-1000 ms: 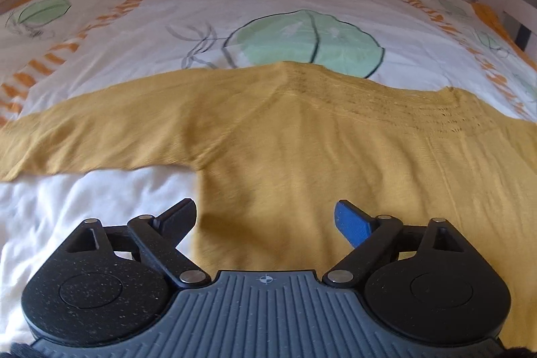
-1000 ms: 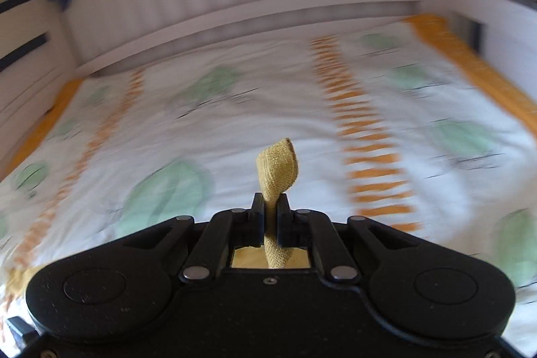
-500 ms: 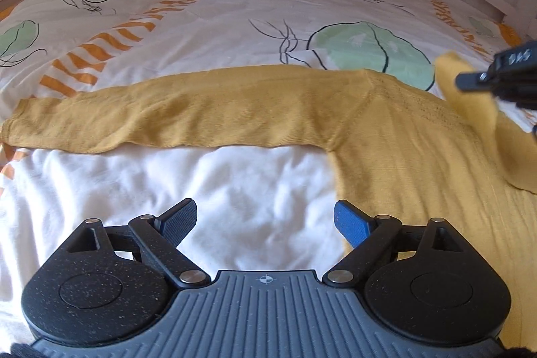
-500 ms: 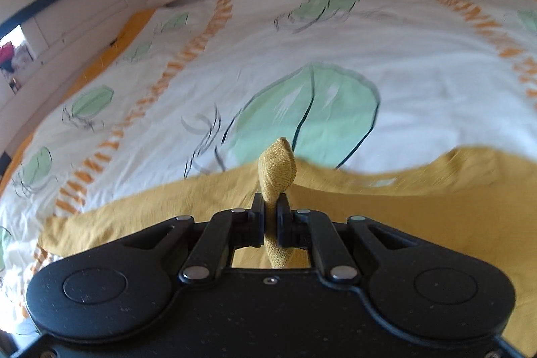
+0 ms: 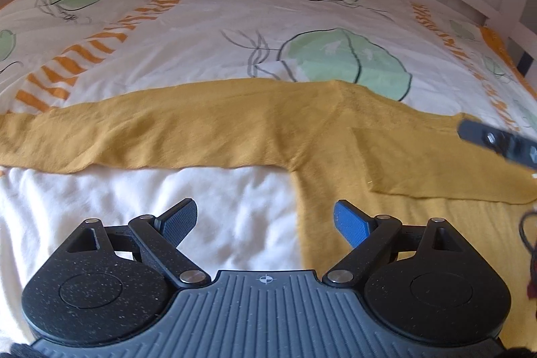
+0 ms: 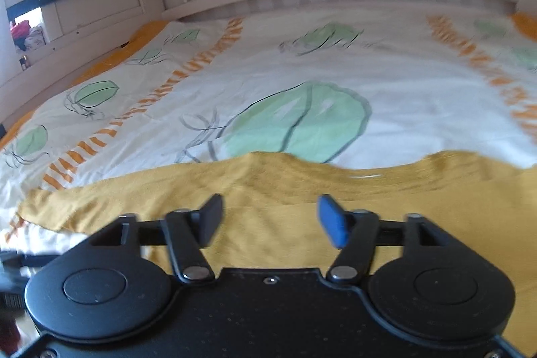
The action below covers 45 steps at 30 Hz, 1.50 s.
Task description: Fold small clothes
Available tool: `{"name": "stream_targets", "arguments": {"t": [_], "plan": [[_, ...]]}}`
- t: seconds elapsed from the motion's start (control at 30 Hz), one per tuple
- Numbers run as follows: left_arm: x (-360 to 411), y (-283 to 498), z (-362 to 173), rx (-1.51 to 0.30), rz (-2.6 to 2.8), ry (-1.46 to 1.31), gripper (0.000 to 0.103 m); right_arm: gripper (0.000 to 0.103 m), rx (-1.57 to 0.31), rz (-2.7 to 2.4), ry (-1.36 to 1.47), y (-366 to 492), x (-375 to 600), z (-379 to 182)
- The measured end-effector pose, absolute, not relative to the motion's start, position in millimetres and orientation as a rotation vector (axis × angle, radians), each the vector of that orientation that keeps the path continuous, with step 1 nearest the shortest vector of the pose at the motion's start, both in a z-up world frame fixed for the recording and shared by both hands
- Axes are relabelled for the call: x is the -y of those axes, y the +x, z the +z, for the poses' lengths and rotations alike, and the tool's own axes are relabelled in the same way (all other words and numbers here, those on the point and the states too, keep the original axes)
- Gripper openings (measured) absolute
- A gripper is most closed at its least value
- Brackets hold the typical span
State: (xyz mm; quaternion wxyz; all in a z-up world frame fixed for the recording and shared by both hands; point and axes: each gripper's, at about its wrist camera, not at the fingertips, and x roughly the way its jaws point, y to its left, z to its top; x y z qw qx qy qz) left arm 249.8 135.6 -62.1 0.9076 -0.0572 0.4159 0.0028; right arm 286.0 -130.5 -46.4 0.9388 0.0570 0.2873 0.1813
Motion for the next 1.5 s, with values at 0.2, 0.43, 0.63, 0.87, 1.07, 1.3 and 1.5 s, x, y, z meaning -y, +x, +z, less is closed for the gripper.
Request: {"name": "stream_targets", "arguments": {"t": [0.2, 0.43, 0.63, 0.87, 1.07, 1.3, 1.5], "plan": [[-104.0, 269.0, -60.6, -0.854, -0.061, -0.085, 0.087, 0.098, -0.546, 0.274, 0.071, 244.8, 173.6, -55.6], [-69.4, 291.4, -66.5, -0.841, -0.110, -0.031, 0.079, 0.103, -0.664, 0.099, -0.002, 231.6, 201.9, -79.8], [-48.6, 308.2, -80.0, -0.848, -0.126, 0.010, 0.073, 0.102, -0.736, 0.133, 0.064, 240.0, 219.9, -106.3], [-42.6, 324.1, -102.1, -0.913, -0.127, 0.006, 0.065, 0.103, -0.711, 0.160, 0.081, 235.5, 223.8, -121.0], [-39.1, 327.7, -99.9, -0.895, -0.094, -0.029, 0.043, 0.103, -0.713, 0.153, 0.045, 238.4, 216.2, -122.1], [-41.7, 321.8, -73.0, -0.769, -0.050, -0.028, 0.003, 0.103, -0.715, 0.150, 0.041, 239.2, 216.1, -122.1], [-56.3, 325.4, -42.8, -0.703, -0.027, -0.018, 0.003, 0.103, -0.715, 0.146, 0.036, 239.1, 215.3, -121.7]]}}
